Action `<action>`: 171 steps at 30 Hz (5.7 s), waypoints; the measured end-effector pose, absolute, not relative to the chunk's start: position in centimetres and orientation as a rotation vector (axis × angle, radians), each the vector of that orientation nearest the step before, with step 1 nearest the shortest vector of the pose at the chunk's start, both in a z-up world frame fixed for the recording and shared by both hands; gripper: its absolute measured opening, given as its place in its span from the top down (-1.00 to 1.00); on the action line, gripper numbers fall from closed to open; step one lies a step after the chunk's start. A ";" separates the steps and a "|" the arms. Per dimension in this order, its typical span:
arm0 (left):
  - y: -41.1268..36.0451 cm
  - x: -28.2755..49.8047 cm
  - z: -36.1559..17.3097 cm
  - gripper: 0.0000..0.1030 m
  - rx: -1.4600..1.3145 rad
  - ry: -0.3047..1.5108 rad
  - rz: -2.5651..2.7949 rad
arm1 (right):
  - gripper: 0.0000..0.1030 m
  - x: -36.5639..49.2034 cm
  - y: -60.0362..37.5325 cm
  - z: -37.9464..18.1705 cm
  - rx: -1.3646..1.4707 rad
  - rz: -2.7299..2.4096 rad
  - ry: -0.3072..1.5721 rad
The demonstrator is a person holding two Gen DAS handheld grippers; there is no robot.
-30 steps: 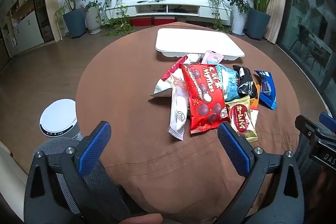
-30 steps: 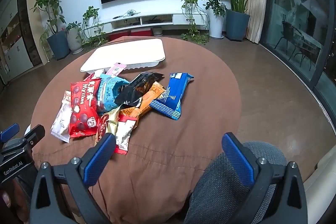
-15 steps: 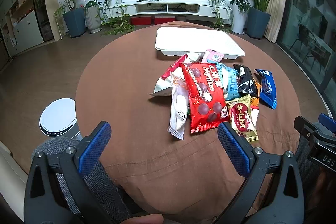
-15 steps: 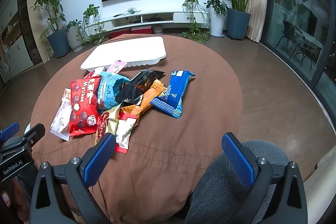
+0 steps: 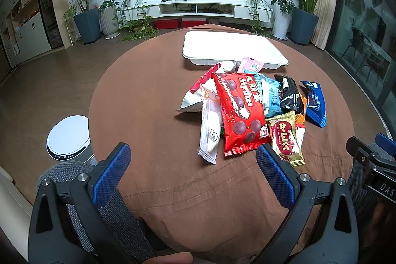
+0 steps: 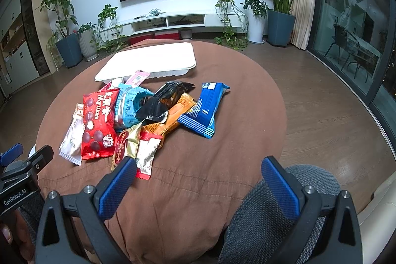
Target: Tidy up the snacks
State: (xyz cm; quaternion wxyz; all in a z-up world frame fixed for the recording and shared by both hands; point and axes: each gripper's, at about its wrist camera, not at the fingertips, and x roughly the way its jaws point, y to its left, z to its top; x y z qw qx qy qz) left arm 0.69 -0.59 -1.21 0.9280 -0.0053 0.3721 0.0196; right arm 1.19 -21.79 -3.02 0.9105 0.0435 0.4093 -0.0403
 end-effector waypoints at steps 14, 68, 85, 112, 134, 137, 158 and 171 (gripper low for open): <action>-0.6 0.7 -1.2 -1.00 -0.011 0.764 0.041 | -1.00 1.2 -21.8 -3.0 0.090 -0.082 0.845; 1.6 1.4 -2.9 -1.00 -0.087 0.795 -0.117 | -1.00 -0.4 -23.0 -3.8 0.438 0.153 0.770; 2.4 11.7 -5.1 -0.15 -0.098 1.024 -0.236 | -0.72 5.7 -27.1 -2.4 0.420 0.153 0.885; 2.4 12.8 -6.5 0.73 -0.143 1.082 -0.359 | -0.67 6.4 -25.9 -3.8 0.428 0.203 0.919; 6.3 8.5 -5.3 0.76 -0.300 1.007 -0.366 | -0.19 10.9 -11.8 -4.9 0.172 0.463 1.026; 6.4 7.9 -5.3 0.76 -0.305 1.003 -0.378 | -0.21 11.8 -10.9 -5.5 0.146 0.429 1.053; 7.3 7.4 -5.7 0.76 -0.342 1.007 -0.373 | -0.03 12.1 -10.2 -7.5 0.085 0.437 1.084; 6.9 7.6 -6.3 0.76 -0.350 1.013 -0.379 | 0.49 11.5 -11.6 -6.9 0.233 0.485 1.086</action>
